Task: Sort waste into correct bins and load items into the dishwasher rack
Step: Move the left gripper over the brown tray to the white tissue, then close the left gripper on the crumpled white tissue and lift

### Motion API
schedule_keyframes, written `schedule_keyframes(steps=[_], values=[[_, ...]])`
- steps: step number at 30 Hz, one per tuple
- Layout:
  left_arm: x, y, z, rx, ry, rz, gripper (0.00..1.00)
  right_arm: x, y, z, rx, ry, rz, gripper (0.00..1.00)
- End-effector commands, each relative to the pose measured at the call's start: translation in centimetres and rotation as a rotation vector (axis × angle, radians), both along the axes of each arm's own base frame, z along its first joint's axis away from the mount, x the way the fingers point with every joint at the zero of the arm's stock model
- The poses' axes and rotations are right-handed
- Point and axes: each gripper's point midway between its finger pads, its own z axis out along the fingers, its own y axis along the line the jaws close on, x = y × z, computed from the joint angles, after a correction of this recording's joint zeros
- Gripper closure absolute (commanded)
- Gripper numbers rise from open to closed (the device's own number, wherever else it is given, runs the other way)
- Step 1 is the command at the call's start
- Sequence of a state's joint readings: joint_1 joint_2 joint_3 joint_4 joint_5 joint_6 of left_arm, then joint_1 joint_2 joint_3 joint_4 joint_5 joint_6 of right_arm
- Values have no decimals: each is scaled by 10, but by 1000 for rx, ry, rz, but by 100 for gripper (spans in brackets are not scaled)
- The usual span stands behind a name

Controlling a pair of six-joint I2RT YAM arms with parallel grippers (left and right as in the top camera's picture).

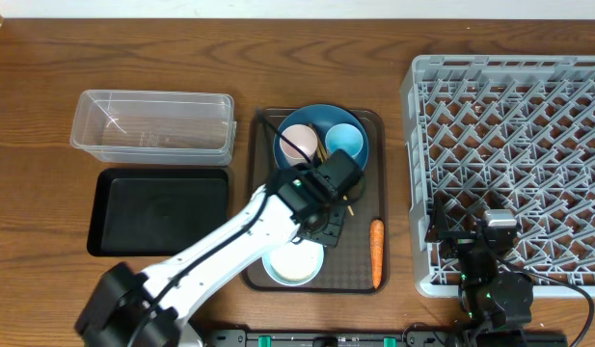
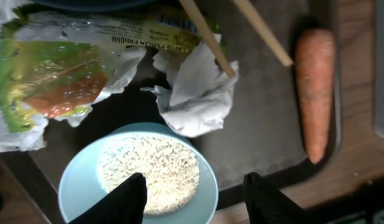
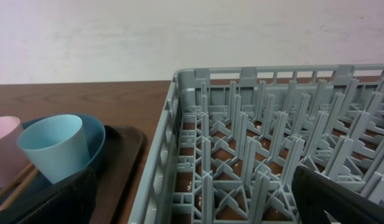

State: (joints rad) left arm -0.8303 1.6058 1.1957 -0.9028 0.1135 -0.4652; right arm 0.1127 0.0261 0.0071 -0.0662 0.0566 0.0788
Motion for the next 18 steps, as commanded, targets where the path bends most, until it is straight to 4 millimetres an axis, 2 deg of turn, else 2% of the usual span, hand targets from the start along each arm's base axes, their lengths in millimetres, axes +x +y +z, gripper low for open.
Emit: schedule_keyframes(steps=[1, 9, 18], values=[[2, 3, -13, 39, 8, 10, 46, 0, 1, -1, -7, 4, 2, 1], [11, -7, -29, 35, 4, 6, 46, 0, 1, -1, -7, 4, 2, 1], [12, -8, -44, 61, 27, 6, 46, 0, 1, -1, -7, 4, 2, 1]])
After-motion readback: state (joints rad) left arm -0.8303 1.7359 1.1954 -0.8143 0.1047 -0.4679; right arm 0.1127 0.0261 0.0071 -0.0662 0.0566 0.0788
